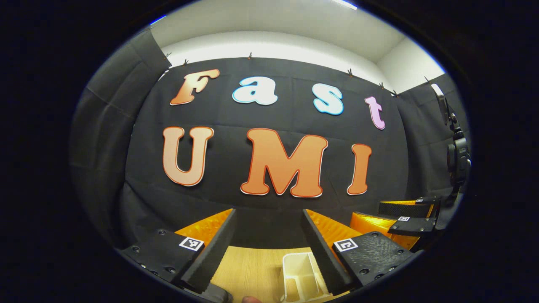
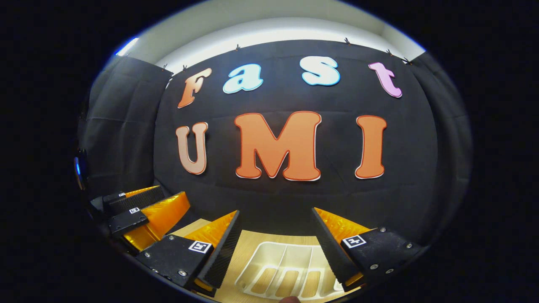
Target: Open the schoolbag, grab two books from the bookshelf and put them into the schoolbag.
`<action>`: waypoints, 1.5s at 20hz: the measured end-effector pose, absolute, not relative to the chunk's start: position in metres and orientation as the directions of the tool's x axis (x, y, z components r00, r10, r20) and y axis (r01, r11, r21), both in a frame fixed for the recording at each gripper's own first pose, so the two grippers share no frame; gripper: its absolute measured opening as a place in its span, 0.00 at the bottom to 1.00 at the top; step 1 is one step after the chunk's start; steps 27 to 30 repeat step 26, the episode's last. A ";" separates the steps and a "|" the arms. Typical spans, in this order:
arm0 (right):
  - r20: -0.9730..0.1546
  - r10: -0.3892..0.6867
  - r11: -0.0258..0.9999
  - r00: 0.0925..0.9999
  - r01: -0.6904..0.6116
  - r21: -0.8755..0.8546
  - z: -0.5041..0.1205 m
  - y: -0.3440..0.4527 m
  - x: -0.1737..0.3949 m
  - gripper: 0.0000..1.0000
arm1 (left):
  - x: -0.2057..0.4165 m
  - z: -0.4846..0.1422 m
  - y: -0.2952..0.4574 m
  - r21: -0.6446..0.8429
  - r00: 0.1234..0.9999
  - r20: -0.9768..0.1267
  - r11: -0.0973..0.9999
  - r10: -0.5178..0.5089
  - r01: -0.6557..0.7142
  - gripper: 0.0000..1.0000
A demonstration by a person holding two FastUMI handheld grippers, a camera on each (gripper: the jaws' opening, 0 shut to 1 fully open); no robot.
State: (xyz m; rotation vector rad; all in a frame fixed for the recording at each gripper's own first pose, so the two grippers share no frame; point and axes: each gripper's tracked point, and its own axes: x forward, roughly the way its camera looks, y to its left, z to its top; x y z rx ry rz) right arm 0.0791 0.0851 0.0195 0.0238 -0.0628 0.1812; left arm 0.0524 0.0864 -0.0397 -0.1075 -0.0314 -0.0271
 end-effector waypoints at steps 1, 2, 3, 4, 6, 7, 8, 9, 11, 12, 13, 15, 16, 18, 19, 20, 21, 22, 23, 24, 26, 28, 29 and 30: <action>0.078 0.181 0.983 0.980 -0.182 0.006 0.020 0.089 0.080 0.97 | 0.052 -0.041 0.087 -0.114 0.999 0.029 0.993 -0.015 0.018 0.96; 0.088 0.178 0.984 0.980 -0.178 -0.004 0.020 0.091 0.081 0.97 | 0.050 -0.041 0.089 -0.115 1.000 0.026 0.993 -0.008 0.011 0.94; 0.088 0.184 0.983 0.979 -0.184 -0.011 0.017 0.095 0.083 0.97 | 0.048 -0.044 0.091 -0.114 1.000 0.012 0.993 -0.002 0.004 0.96; 0.084 0.188 0.982 0.979 -0.187 -0.016 0.014 0.098 0.084 0.97 | 0.046 -0.046 0.095 -0.115 1.000 0.005 0.993 0.004 -0.004 0.96; 0.073 0.198 0.980 0.977 -0.198 -0.018 0.007 0.105 0.083 1.00 | 0.048 -0.057 0.111 -0.119 1.000 -0.004 0.993 0.014 -0.014 0.96; 0.072 0.205 0.979 0.976 -0.204 -0.014 0.007 0.107 0.084 0.97 | 0.050 -0.058 0.114 -0.120 1.000 -0.005 0.993 0.018 -0.018 0.96; 0.071 0.205 0.979 0.976 -0.205 -0.009 0.007 0.109 0.084 0.97 | 0.049 -0.057 0.116 -0.118 1.000 -0.004 0.993 0.020 -0.020 0.96; 0.068 0.207 0.978 0.976 -0.207 -0.005 0.005 0.110 0.085 0.97 | 0.047 -0.056 0.115 -0.118 1.000 -0.005 0.993 0.022 -0.023 0.94; 0.062 0.205 0.979 0.977 -0.205 0.002 0.003 0.111 0.087 0.97 | 0.044 -0.055 0.118 -0.120 1.000 -0.008 0.992 0.026 -0.027 0.96; 0.058 0.208 0.978 0.976 -0.209 0.002 0.001 0.113 0.086 0.97 | 0.044 -0.056 0.119 -0.122 1.000 -0.009 0.992 0.029 -0.030 0.96; 0.056 0.204 0.979 0.977 -0.204 -0.002 0.000 0.114 0.087 0.97 | 0.044 -0.057 0.121 -0.125 0.999 -0.011 0.992 0.030 -0.032 0.97; 0.053 0.199 0.980 0.979 -0.199 -0.010 -0.002 0.113 0.088 0.97 | 0.043 -0.059 0.121 -0.132 0.999 -0.016 0.991 0.028 -0.030 0.96; 0.052 0.203 0.979 0.978 -0.202 -0.011 -0.002 0.113 0.087 0.97 | 0.043 -0.061 0.121 -0.136 0.999 -0.021 0.990 0.027 -0.029 0.96; 0.047 0.200 0.980 0.979 -0.200 -0.010 -0.002 0.114 0.086 0.97 | 0.043 -0.062 0.118 -0.139 0.999 -0.029 0.990 0.023 -0.026 0.97; 0.042 0.198 0.980 0.979 -0.198 -0.006 -0.004 0.113 0.086 0.97 | 0.042 -0.062 0.118 -0.139 0.999 -0.028 0.990 0.021 -0.025 0.97; 0.040 0.199 0.980 0.979 -0.200 -0.001 -0.006 0.112 0.085 0.97 | 0.041 -0.063 0.119 -0.138 0.999 -0.033 0.990 0.023 -0.027 0.97; 0.039 0.199 0.980 0.979 -0.199 0.003 -0.005 0.112 0.084 0.97 | 0.040 -0.063 0.119 -0.138 0.999 -0.031 0.990 0.023 -0.027 0.95; 0.042 0.194 0.981 0.980 -0.194 0.003 -0.005 0.111 0.083 0.97 | 0.041 -0.062 0.120 -0.136 0.999 -0.031 0.990 0.027 -0.031 0.97; 0.043 0.194 0.981 0.980 -0.194 0.001 -0.003 0.111 0.083 0.97 | 0.040 -0.062 0.123 -0.135 0.999 -0.028 0.990 0.033 -0.036 0.97; 0.043 0.189 0.982 0.981 -0.189 -0.003 -0.004 0.110 0.083 0.97 | 0.041 -0.063 0.126 -0.135 0.999 -0.031 0.990 0.040 -0.044 0.97; 0.044 0.183 0.983 0.982 -0.183 -0.007 -0.005 0.109 0.084 0.97 | 0.039 -0.067 0.126 -0.144 0.998 -0.040 0.988 0.045 -0.050 0.97; 0.044 0.183 0.983 0.982 -0.183 -0.007 -0.005 0.109 0.084 0.97 | 0.039 -0.067 0.126 -0.144 0.998 -0.040 0.988 0.045 -0.050 0.97; 0.044 0.183 0.983 0.982 -0.183 -0.007 -0.005 0.109 0.084 0.97 | 0.039 -0.067 0.126 -0.144 0.998 -0.040 0.988 0.045 -0.050 0.97; 0.044 0.183 0.983 0.982 -0.183 -0.007 -0.005 0.109 0.084 0.97 | 0.039 -0.067 0.126 -0.144 0.998 -0.040 0.988 0.045 -0.050 0.97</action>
